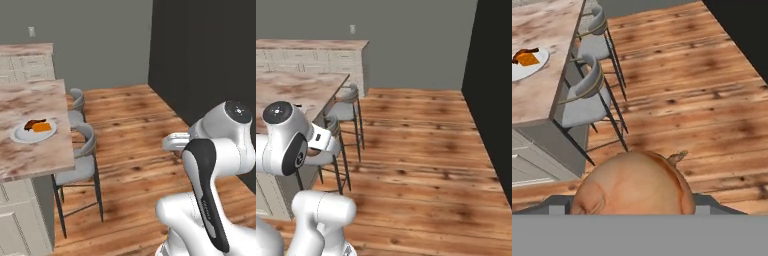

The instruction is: Take the cheese, chicken drumstick, and onion from the fridge and place them on the plate on the dining counter to create an appetizer plate.

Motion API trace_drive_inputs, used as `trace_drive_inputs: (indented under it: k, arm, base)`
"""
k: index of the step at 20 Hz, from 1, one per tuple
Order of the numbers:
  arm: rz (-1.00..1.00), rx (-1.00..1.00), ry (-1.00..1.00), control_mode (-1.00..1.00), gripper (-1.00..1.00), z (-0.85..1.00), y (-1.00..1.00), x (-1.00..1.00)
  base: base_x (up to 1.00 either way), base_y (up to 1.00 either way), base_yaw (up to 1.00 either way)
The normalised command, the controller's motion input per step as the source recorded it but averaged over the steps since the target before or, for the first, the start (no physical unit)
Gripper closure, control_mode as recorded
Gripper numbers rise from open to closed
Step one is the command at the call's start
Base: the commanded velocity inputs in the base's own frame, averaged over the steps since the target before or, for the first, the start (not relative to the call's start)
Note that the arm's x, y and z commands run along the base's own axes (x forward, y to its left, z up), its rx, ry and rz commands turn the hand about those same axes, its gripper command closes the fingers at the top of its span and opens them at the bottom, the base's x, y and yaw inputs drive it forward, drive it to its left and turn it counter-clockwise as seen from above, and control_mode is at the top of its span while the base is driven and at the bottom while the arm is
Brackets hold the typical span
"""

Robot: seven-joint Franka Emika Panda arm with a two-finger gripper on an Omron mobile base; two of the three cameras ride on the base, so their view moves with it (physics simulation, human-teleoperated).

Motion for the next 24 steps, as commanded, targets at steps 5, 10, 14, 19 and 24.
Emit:
trace_drive_inputs:
  k: [5,10,14,19,24]
  arm:
    - [0.0,0.0,0.0,1.0,1.0,0.0,0.0,0.0]
    - [0.0,0.0,0.0,1.0,1.0,0.0,0.0,0.0]
    - [0.0,0.0,0.0,1.0,1.0,0.0,0.0,0.0]
    - [0.0,0.0,0.0,1.0,1.0,0.0,0.0,0.0]
    - [0.0,0.0,0.0,1.0,1.0,0.0,0.0,0.0]
  base:
    - [0.82,-0.19,0.44]
    - [0.95,-0.47,0.35]
    - [0.75,-0.09,0.31]
    - [0.14,0.0,0.28]
    - [0.5,0.09,0.22]
